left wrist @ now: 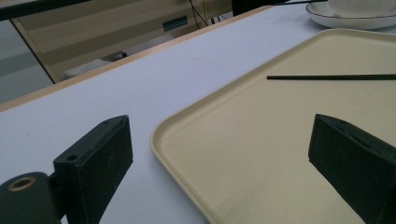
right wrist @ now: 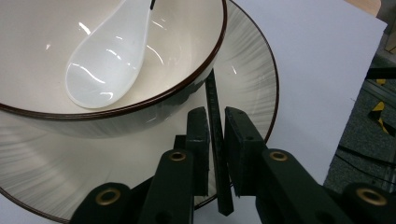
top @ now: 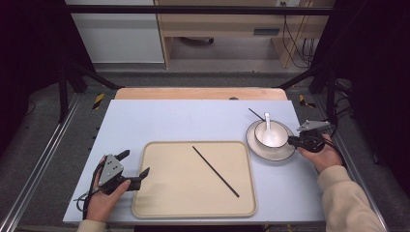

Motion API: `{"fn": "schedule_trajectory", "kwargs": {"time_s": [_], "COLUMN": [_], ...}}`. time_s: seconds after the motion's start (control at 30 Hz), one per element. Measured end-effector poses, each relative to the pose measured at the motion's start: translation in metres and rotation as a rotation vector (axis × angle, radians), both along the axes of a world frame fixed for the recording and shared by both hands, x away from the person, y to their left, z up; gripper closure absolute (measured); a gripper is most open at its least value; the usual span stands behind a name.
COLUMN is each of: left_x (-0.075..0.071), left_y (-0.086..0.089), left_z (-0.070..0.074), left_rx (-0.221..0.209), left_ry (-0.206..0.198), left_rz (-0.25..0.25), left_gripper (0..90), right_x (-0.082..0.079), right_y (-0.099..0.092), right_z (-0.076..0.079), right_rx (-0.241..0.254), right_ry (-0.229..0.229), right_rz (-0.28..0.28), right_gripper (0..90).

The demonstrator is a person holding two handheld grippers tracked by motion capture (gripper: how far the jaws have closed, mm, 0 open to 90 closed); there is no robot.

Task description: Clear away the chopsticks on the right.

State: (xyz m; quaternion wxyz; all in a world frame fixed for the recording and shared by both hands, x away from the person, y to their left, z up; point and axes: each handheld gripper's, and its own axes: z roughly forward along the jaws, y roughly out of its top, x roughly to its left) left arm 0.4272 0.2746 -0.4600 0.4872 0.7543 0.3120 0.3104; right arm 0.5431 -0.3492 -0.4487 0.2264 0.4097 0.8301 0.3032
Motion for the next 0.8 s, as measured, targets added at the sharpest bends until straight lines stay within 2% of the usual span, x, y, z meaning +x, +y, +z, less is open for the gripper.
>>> {"fn": "schedule_trajectory", "kwargs": {"time_s": [0.17, 0.27, 0.4, 0.43, 0.53, 0.57, 0.63, 0.67, 0.7, 0.8], "left_x": [0.000, 0.000, 0.000, 0.000, 0.000, -0.001, -0.001, -0.001, -0.001, -0.001], "left_y": [0.000, 0.000, 0.000, 0.000, 0.000, 0.001, 0.001, 0.001, 0.000, 0.000], "left_z": [0.000, 0.000, 0.001, 0.001, 0.001, 0.001, 0.001, 0.001, 0.001, 0.001], "left_rx": [0.001, -0.003, 0.004, 0.004, 0.000, 0.002, 0.003, 0.003, 0.003, 0.005], "left_ry": [-0.001, -0.002, -0.001, -0.001, -0.003, -0.005, -0.006, -0.006, -0.006, -0.005], "left_rz": [0.000, 0.002, 0.000, 0.000, 0.002, 0.002, 0.002, 0.002, 0.001, 0.000], "left_gripper": [6.1, 6.1, 6.1, 6.1, 6.1, 6.1, 6.2, 6.1, 6.1, 6.1], "right_x": [-0.004, -0.007, -0.017, -0.017, -0.026, -0.034, -0.046, -0.046, -0.059, -0.081], "right_y": [0.002, 0.002, 0.001, 0.001, -0.001, -0.001, 0.002, 0.002, 0.011, 0.032], "right_z": [0.001, 0.002, 0.013, 0.013, 0.025, 0.033, 0.044, 0.044, 0.053, 0.064], "right_rx": [-0.006, 0.001, 0.005, 0.005, 0.028, 0.043, 0.045, 0.045, 0.064, 0.093], "right_ry": [-0.009, -0.019, -0.068, -0.068, -0.120, -0.160, -0.225, -0.225, -0.259, -0.272], "right_rz": [-0.002, -0.026, -0.111, -0.111, -0.172, -0.215, -0.242, -0.242, -0.231, -0.181], "right_gripper": [85.4, 85.5, 85.6, 85.6, 85.6, 85.5, 85.6, 85.6, 85.6, 85.5]}}
